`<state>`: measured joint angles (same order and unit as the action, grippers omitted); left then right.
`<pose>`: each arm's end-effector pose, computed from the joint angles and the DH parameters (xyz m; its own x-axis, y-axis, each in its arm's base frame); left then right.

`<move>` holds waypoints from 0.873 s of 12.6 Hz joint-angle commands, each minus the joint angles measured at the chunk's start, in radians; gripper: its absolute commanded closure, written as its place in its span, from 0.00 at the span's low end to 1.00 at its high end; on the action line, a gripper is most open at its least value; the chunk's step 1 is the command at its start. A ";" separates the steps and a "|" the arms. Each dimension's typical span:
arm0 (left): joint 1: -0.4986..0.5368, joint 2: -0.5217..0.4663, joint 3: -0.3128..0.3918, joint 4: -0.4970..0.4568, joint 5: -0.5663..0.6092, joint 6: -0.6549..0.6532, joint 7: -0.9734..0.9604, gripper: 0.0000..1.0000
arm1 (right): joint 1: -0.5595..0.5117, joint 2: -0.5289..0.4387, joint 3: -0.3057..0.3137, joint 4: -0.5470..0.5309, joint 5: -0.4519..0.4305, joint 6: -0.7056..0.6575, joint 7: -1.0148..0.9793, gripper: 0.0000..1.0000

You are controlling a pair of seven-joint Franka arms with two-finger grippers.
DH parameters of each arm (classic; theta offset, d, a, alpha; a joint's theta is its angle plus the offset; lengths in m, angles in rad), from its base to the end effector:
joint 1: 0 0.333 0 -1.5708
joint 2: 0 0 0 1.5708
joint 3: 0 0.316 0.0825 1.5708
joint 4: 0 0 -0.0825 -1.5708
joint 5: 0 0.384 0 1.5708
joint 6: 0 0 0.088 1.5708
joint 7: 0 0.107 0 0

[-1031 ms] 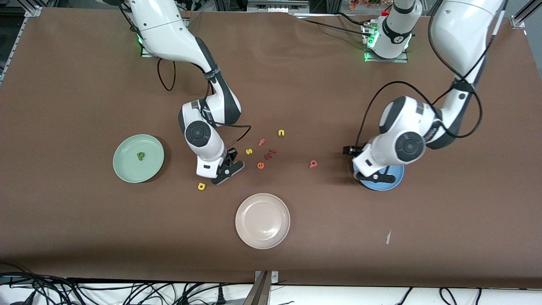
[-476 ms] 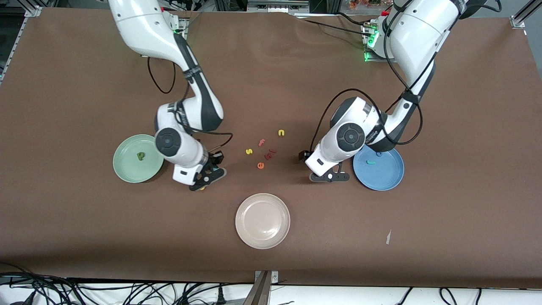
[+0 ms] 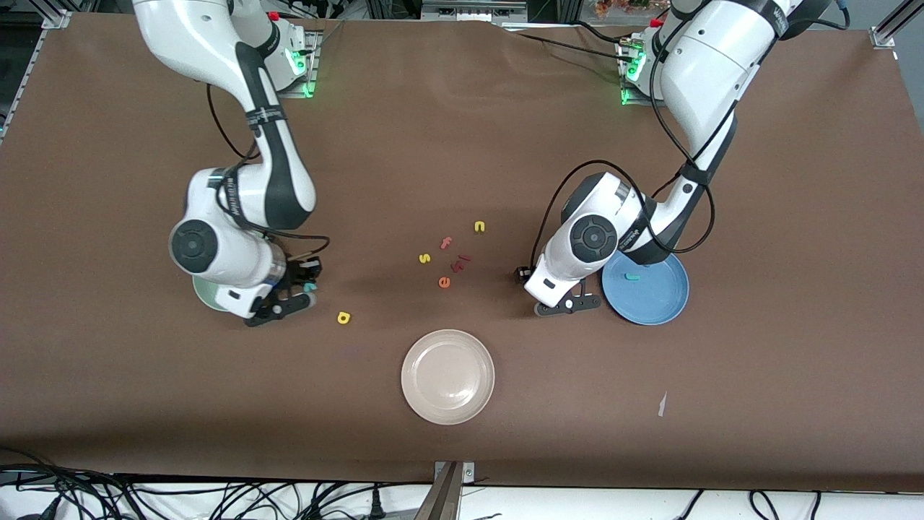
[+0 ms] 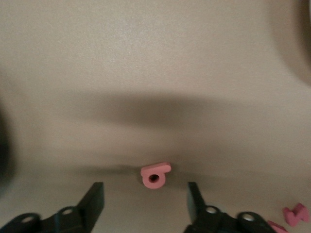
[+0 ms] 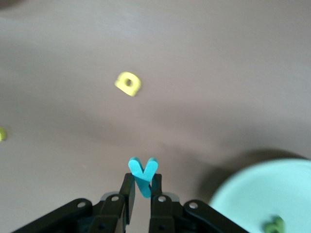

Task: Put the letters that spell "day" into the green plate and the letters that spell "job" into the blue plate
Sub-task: 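Place the y on the green plate while the left gripper grasps the b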

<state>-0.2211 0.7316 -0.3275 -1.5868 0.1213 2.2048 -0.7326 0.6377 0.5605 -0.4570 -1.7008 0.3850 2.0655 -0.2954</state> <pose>0.6051 -0.3303 0.2168 0.9753 0.1732 -0.1370 0.1807 -0.9825 0.0443 0.6359 0.1665 0.2845 0.9440 0.3140 -0.1014 0.3032 -0.9467 -0.1090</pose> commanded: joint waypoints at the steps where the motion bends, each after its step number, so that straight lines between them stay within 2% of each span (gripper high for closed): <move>1: -0.007 0.021 0.002 0.008 0.041 0.006 -0.042 0.37 | 0.008 -0.103 -0.063 -0.138 0.020 0.005 -0.062 1.00; 4: -0.009 0.044 0.002 0.008 0.041 0.053 -0.102 0.37 | 0.007 -0.120 -0.150 -0.226 0.022 0.013 -0.149 1.00; 8: -0.017 0.057 0.002 0.007 0.041 0.075 -0.132 0.37 | 0.005 -0.114 -0.184 -0.301 0.022 0.082 -0.151 1.00; 9: -0.023 0.063 0.002 0.007 0.041 0.094 -0.143 0.37 | -0.001 -0.113 -0.184 -0.298 0.022 0.081 -0.152 0.75; 10: -0.024 0.064 0.002 0.005 0.041 0.096 -0.149 0.37 | -0.003 -0.110 -0.184 -0.289 0.022 0.081 -0.153 0.04; 11: -0.023 0.065 0.002 0.002 0.041 0.096 -0.151 0.37 | -0.001 -0.108 -0.183 -0.269 0.022 0.068 -0.151 0.00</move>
<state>-0.2348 0.7885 -0.3282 -1.5891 0.1236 2.2878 -0.8459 0.6322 0.4750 -0.6358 -1.9729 0.3871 2.1365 -0.4294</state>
